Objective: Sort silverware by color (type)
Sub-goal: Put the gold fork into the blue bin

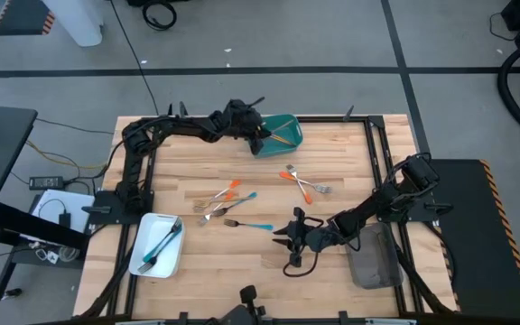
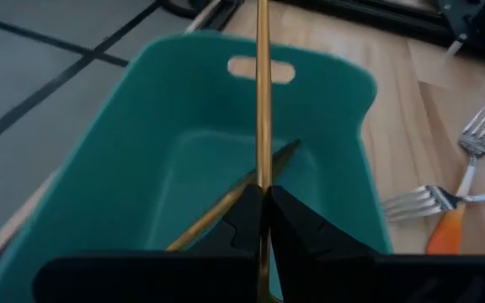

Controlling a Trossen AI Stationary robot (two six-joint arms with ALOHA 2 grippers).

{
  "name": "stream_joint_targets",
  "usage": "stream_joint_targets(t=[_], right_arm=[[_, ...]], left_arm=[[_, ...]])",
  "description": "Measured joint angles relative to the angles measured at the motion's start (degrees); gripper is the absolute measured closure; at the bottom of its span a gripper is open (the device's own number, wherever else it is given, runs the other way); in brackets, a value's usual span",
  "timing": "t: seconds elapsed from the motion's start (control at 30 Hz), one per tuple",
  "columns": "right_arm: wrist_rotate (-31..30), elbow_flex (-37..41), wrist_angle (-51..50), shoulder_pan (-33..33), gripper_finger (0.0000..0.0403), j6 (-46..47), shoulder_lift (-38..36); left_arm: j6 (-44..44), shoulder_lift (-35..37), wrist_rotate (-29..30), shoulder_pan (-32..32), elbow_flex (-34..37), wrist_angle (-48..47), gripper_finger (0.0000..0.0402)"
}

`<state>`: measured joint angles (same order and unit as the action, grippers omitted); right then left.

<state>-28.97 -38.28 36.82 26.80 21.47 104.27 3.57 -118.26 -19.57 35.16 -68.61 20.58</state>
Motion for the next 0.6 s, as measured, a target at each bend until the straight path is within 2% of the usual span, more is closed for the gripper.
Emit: stream_joint_targets(t=[0.13, 0.37, 0.6], right_arm=[[-0.01, 0.0, 0.09, 0.09, 0.0298, 0.0, 0.0], [-0.03, 0.0, 0.46, 0.09, 0.0298, -0.17, 0.0], [-0.03, 0.0, 0.46, 0.09, 0.0298, -0.17, 0.0]], left_arm=[[-0.01, -0.02, 2.7, -0.33, -0.01, -0.78, 0.0377], [-0.42, -0.02, 3.06, -0.35, -0.01, -1.65, 0.0371], [-1.44, -0.01, 3.26, -0.35, -0.01, -1.73, 0.0307]])
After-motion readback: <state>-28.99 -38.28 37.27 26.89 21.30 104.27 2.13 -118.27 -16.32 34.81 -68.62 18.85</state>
